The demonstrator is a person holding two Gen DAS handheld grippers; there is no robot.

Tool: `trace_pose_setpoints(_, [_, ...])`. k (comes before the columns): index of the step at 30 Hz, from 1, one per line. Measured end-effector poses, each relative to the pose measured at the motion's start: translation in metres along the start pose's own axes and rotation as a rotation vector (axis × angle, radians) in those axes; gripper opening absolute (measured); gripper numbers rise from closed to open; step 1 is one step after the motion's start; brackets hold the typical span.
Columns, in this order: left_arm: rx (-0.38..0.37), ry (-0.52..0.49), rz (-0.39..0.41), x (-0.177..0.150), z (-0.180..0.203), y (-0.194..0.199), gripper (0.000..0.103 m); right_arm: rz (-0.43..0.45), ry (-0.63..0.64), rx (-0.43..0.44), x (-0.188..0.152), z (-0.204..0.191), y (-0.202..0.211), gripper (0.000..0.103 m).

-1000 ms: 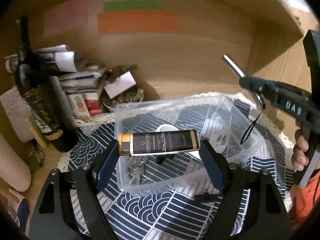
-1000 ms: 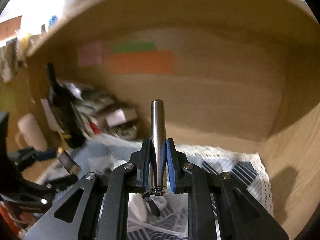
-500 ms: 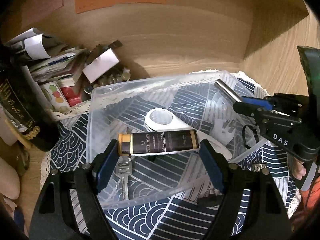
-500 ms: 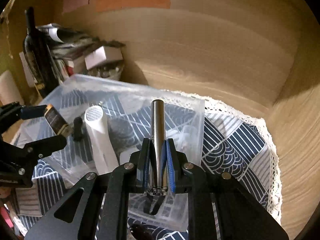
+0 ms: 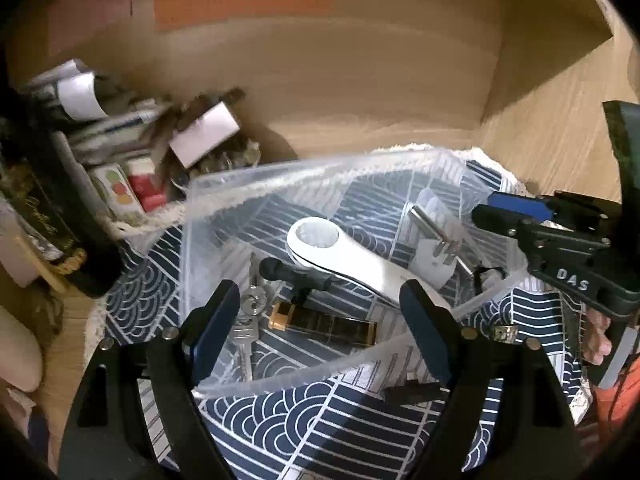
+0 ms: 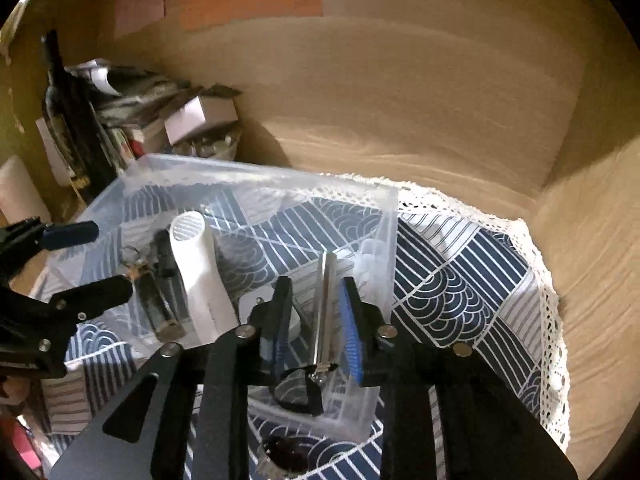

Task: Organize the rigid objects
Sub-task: 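Lower the case and cylinder into the clear box and open both tools, then grasp the small black adapter with the left tool while the right tool grasps the gold cap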

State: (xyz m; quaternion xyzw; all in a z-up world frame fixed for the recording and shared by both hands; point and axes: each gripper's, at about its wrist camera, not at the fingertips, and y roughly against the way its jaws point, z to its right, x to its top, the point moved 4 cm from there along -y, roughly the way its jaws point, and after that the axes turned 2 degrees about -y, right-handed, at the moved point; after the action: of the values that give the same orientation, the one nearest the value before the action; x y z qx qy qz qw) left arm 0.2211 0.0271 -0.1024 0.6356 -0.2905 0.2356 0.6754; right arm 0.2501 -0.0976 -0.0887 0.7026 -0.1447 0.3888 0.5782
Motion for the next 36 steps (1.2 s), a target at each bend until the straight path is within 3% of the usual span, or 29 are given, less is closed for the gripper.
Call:
trace_pose_setpoints(2, [0.005, 0.000, 0.027, 0.001, 0.001, 0.011, 0.091, 0.032, -0.006, 0.009, 0.001, 0.000, 0.014, 0.027])
trace_pose_setpoints(6, [0.006, 0.003, 0.070, -0.002, 0.004, 0.034, 0.098, 0.090, -0.017, 0.030, -0.001, -0.002, 0.043, 0.042])
trace_pose_setpoints(11, [-0.009, 0.004, 0.070, -0.014, 0.007, 0.050, 0.100, 0.103, -0.030, 0.041, -0.018, -0.001, 0.061, 0.043])
trace_pose_setpoints(19, [-0.022, -0.028, 0.007, -0.049, 0.020, 0.044, 0.100, 0.007, -0.064, 0.035, -0.062, 0.005, 0.049, 0.043])
trace_pose_setpoints(24, [-0.051, -0.039, -0.071, -0.066, 0.033, 0.022, 0.100, -0.071, -0.058, 0.049, -0.084, 0.000, 0.030, 0.043])
trace_pose_setpoints(28, [-0.070, -0.073, -0.088, -0.069, 0.044, 0.005, 0.100, -0.126, -0.034, 0.057, -0.093, -0.004, 0.013, 0.043])
trace_pose_setpoints(32, [-0.108, -0.093, -0.137, -0.070, 0.056, -0.013, 0.086, -0.154, -0.037, 0.049, -0.098, 0.000, 0.000, 0.040])
trace_pose_setpoints(34, [-0.112, -0.106, -0.164, -0.071, 0.063, -0.022, 0.082, -0.150, -0.031, 0.055, -0.098, 0.001, 0.002, 0.030])
trace_pose_setpoints(36, [-0.115, -0.115, -0.185, -0.072, 0.068, -0.030, 0.070, -0.143, -0.034, 0.073, -0.100, 0.003, 0.005, 0.030])
